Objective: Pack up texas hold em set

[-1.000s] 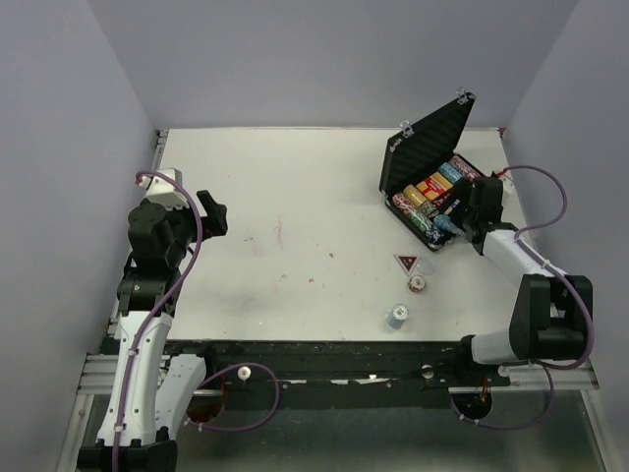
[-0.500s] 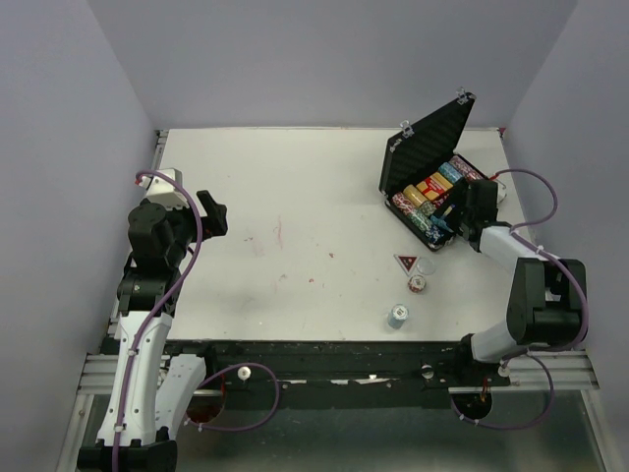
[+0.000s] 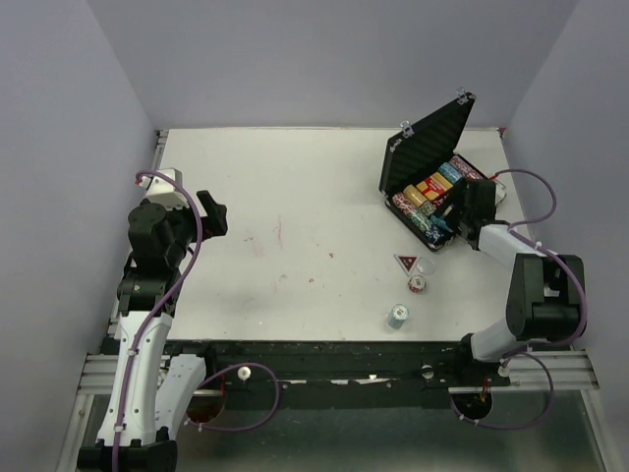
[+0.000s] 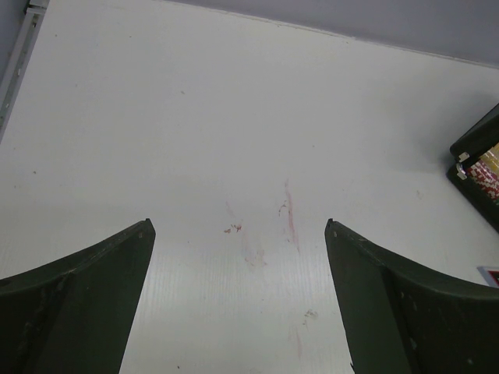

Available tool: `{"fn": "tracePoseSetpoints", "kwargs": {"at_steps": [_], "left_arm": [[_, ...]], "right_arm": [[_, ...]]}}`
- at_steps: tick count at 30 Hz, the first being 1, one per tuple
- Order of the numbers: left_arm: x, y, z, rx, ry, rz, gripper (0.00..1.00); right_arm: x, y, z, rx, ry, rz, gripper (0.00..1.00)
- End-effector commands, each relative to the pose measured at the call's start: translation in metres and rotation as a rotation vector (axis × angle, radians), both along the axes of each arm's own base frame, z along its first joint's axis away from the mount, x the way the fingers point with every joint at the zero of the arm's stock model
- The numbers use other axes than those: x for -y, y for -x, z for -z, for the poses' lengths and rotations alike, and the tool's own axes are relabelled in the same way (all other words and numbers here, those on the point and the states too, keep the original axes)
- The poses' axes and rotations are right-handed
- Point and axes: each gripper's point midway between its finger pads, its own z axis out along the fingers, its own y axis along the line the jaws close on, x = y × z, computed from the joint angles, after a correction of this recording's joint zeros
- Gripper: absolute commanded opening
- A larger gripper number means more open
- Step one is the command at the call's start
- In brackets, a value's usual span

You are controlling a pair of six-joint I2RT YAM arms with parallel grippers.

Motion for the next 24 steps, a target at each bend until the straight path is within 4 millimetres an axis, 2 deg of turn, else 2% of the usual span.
{"fn": "tracePoseSetpoints", "kwargs": {"at_steps": [1,3,6,11,18,24], "left_arm": [[-0.001,-0.001,0.0,0.006,-0.005,0.001,0.99],[-0.001,-0.001,0.0,0.007,-0.004,0.002,0.99],[0.0,0.0,0.0,0.009,-0.003,0.005,0.99],[0.0,0.0,0.0,0.009,-0.001,0.005,0.99],[0.0,0.0,-0.001,0.012,-0.001,0.005,0.99],[0.0,0.0,-0.001,0.013,-0.001,0.006,0.99]], "right_arm": [[0.016,0.011,-0.012,0.005,0.077,0.065,0.85],[0.015,0.015,-0.018,0.017,0.077,0.058,0.85],[0.004,0.013,-0.026,0.047,0.032,0.011,0.85],[-0.011,0.0,-0.034,0.103,-0.016,-0.063,0.85],[-0.019,-0.004,-0.018,0.06,-0.057,-0.089,0.84],[-0.031,-0.009,-0.02,0.105,-0.101,-0.134,0.83]]}}
